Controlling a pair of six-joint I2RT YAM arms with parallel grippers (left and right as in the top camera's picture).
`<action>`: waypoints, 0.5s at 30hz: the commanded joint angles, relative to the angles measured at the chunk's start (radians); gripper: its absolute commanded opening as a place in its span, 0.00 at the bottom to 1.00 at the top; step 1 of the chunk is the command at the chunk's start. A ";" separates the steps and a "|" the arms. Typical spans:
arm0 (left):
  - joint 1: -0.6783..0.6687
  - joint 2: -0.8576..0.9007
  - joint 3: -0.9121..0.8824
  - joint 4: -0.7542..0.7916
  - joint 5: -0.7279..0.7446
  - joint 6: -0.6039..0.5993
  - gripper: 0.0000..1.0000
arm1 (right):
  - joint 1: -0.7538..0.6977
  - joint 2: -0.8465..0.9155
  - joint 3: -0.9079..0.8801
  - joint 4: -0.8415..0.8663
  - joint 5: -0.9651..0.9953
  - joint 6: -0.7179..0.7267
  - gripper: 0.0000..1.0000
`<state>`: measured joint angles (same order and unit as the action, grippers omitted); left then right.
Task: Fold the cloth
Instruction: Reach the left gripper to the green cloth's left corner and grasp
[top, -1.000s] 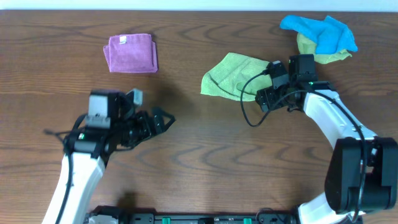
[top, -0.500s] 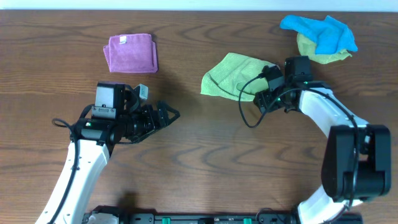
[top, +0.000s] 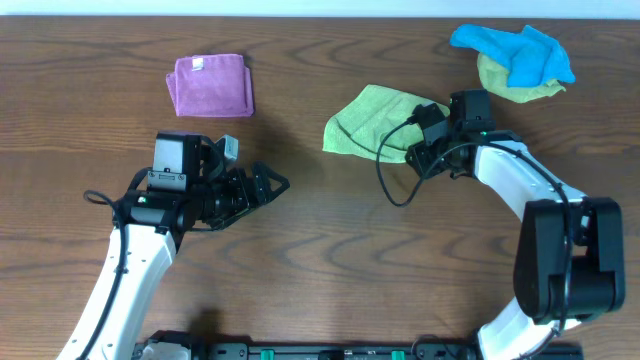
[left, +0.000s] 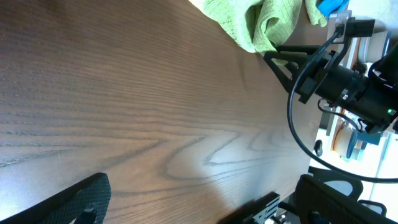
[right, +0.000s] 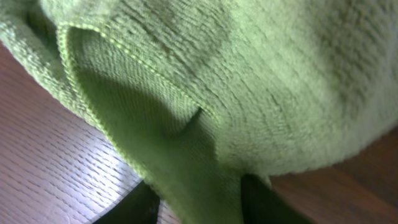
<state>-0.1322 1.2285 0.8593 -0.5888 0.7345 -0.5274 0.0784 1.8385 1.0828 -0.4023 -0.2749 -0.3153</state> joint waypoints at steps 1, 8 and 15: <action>-0.002 0.000 0.019 0.003 0.014 -0.004 0.96 | 0.010 -0.002 0.003 -0.003 -0.006 -0.001 0.26; -0.002 0.000 0.019 0.003 0.010 -0.027 0.96 | 0.010 -0.004 0.006 -0.005 -0.002 0.074 0.01; -0.002 0.003 0.019 0.107 -0.021 -0.174 0.96 | 0.010 -0.076 0.010 0.007 -0.002 0.295 0.01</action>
<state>-0.1322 1.2285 0.8593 -0.5167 0.7254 -0.6312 0.0784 1.8217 1.0828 -0.4004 -0.2726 -0.1471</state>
